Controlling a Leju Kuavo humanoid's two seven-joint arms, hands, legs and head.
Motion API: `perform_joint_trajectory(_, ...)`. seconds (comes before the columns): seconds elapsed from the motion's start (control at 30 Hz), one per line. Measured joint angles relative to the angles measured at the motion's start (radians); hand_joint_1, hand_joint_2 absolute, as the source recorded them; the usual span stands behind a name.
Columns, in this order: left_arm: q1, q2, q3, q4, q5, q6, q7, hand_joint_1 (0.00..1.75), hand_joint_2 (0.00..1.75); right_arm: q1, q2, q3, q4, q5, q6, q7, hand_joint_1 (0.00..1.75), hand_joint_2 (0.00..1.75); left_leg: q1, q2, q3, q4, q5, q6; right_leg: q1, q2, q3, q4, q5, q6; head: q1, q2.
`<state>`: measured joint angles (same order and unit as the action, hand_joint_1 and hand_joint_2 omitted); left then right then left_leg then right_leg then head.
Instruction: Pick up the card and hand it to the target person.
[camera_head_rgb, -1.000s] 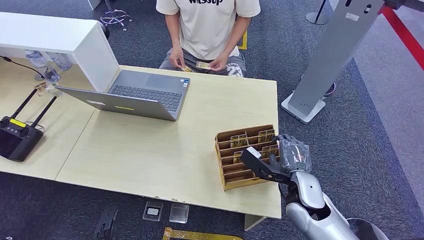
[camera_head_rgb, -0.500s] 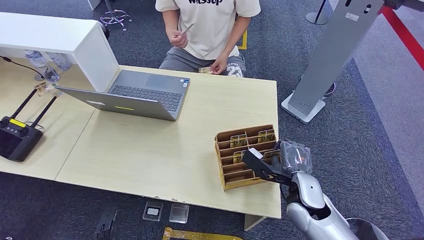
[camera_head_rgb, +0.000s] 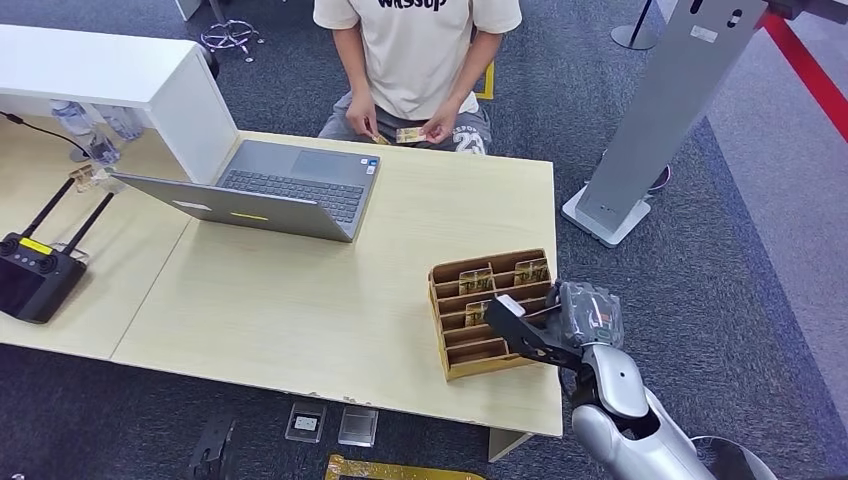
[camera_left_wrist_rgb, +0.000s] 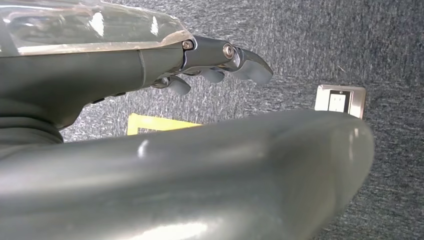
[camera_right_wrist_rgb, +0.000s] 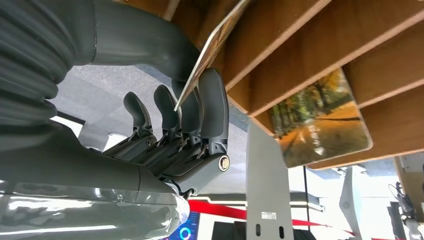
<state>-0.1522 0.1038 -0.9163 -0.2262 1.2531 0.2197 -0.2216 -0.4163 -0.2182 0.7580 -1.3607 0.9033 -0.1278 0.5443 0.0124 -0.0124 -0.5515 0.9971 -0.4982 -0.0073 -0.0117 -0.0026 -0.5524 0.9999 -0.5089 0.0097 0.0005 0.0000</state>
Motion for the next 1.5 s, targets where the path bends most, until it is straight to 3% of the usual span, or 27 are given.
perform_joint_trajectory(0.27, 0.0, 0.0, 0.0, 0.0, -0.003, 0.0, 0.0, 0.0, 0.0, 0.0, 0.0, 0.0, 0.0, -0.002, 0.0, 0.004, 1.55, 1.75, 0.0, 0.0, 0.0, 0.0, 0.0, 0.0, 0.0, 0.0, 0.0, 0.0, 0.0, 0.0, -0.001, 0.0)
perform_joint_trajectory(0.8, 0.004, 0.0, 0.001, 0.0, -0.01, 0.009, -0.003, 0.0, 0.0, 0.001, -0.004, -0.008, -0.024, -0.015, -0.026, 0.025, 1.55, 1.75, 0.0, 0.0, 0.0, 0.0, 0.0, 0.0, 0.0, 0.0, 0.0, 0.0, 0.0, 0.0, 0.0, 0.0)
perform_joint_trajectory(1.27, 0.026, 0.0, 0.009, 0.0, 0.015, 0.017, -0.023, 0.0, 0.0, 0.0, -0.089, -0.103, -0.324, -0.025, -0.065, 0.104, 1.55, 1.75, 0.0, 0.0, 0.0, 0.0, 0.0, 0.0, 0.0, 0.0, 0.0, 0.0, 0.0, 0.0, 0.0, 0.0)
perform_joint_trajectory(1.5, 0.024, 0.0, 0.012, 0.0, 0.015, 0.017, -0.022, 0.0, 0.0, -0.002, -0.102, -0.118, -0.433, -0.068, -0.076, 0.066, 1.55, 1.75, 0.0, 0.0, 0.0, 0.0, 0.0, 0.0, 0.0, 0.0, 0.0, 0.0, 0.0, 0.0, -0.001, 0.0)
